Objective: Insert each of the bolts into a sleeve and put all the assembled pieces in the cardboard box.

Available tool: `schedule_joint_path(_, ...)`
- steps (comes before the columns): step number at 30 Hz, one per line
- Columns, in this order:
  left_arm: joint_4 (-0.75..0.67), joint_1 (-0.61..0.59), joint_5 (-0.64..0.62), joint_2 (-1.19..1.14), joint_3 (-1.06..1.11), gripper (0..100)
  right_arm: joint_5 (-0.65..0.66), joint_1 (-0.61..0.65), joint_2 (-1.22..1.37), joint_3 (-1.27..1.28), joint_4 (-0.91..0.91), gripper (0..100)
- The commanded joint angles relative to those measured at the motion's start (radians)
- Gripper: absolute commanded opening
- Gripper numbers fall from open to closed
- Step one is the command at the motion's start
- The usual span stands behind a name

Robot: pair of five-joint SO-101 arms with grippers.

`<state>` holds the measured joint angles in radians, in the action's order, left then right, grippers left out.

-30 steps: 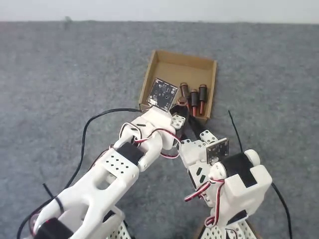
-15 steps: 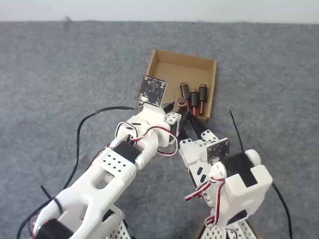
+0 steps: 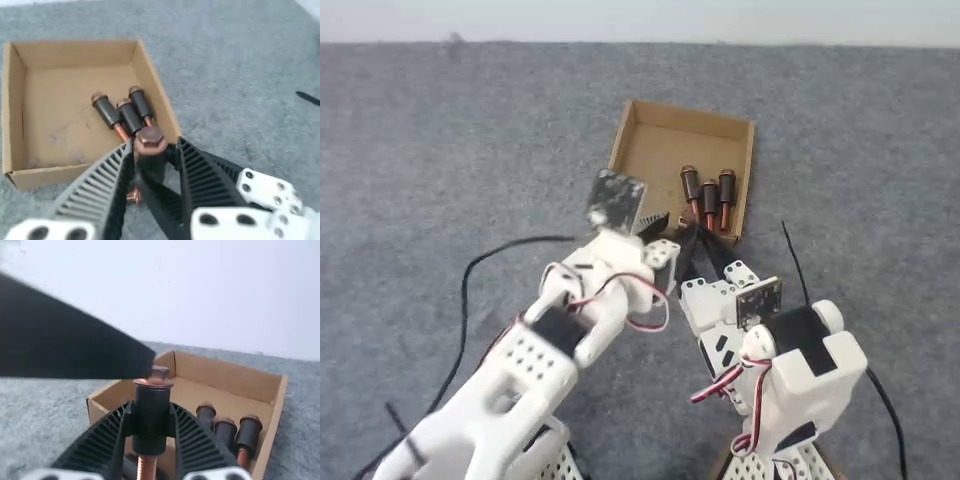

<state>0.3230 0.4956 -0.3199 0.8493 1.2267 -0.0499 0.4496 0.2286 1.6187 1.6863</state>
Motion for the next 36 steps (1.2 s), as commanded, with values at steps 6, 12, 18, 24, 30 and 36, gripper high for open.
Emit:
schedule_joint_path(6, 0.011, 0.005, -0.015, 0.241, 0.051, 13, 0.009, -0.016, -0.051, 0.034, 0.028, 0.7)
schedule_joint_path(12, 0.008, -0.066, -0.014, 0.247, 0.051, 13, 0.009, -0.018, -0.05, 0.034, 0.027, 0.7)
schedule_joint_path(18, 0.011, -0.219, -0.014, 0.247, 0.061, 13, 0.009, -0.018, -0.047, 0.034, 0.027, 0.7)
schedule_joint_path(24, 0.006, -0.381, -0.012, 0.249, 0.162, 13, 0.009, -0.018, -0.047, 0.034, 0.025, 0.7)
schedule_joint_path(30, 0.005, -0.58, -0.012, 0.249, 0.259, 13, 0.009, -0.018, -0.05, 0.034, 0.025, 0.7)
schedule_joint_path(36, 0.005, -0.781, -0.009, 0.249, 0.351, 13, 0.009, -0.018, -0.045, 0.032, 0.022, 0.7)
